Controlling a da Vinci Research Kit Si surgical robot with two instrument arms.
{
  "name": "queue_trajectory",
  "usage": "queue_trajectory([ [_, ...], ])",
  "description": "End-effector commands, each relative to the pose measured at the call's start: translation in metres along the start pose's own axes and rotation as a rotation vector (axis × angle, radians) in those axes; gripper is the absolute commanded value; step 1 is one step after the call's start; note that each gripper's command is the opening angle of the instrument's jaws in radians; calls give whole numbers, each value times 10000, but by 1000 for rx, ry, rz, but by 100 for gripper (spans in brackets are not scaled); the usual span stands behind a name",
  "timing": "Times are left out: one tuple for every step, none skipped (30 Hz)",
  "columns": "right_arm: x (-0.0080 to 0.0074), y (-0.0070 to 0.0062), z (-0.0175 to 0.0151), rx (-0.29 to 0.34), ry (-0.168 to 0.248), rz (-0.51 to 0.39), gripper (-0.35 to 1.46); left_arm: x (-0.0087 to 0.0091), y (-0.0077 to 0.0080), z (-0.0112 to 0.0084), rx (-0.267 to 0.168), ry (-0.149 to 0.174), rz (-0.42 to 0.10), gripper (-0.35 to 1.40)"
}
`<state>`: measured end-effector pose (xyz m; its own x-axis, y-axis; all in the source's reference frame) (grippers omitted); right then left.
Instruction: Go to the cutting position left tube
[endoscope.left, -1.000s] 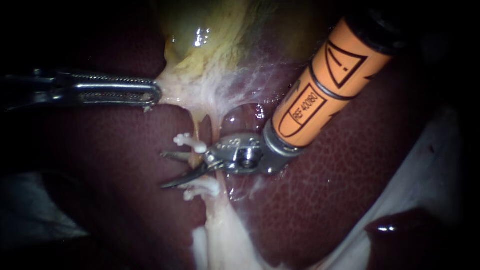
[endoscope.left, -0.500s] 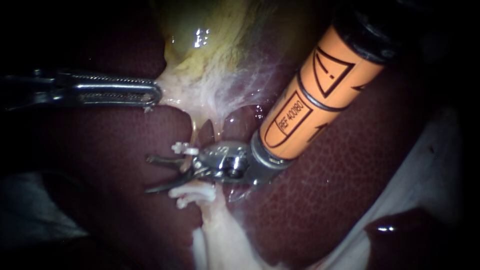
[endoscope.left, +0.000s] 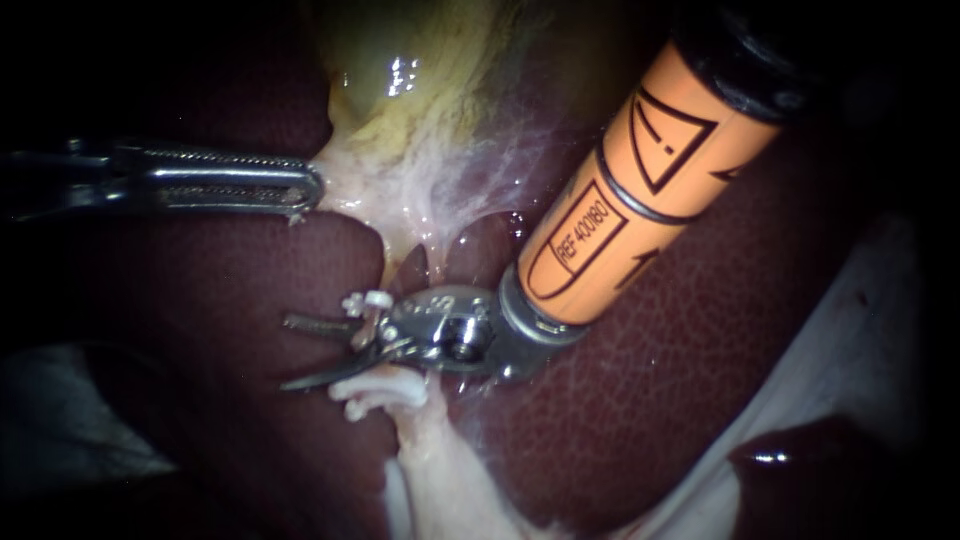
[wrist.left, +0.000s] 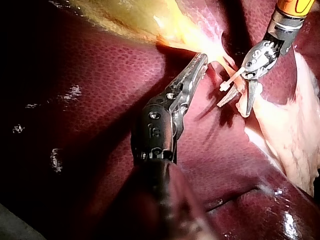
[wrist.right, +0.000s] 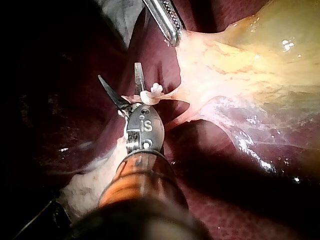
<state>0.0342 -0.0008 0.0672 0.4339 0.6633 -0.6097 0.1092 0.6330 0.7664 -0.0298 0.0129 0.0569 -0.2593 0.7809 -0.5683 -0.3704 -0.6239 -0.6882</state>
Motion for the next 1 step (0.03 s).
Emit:
queue_trajectory([
  [-2, 2, 0, 0, -1, 0, 144, 0, 0, 0, 0, 0, 0, -35],
])
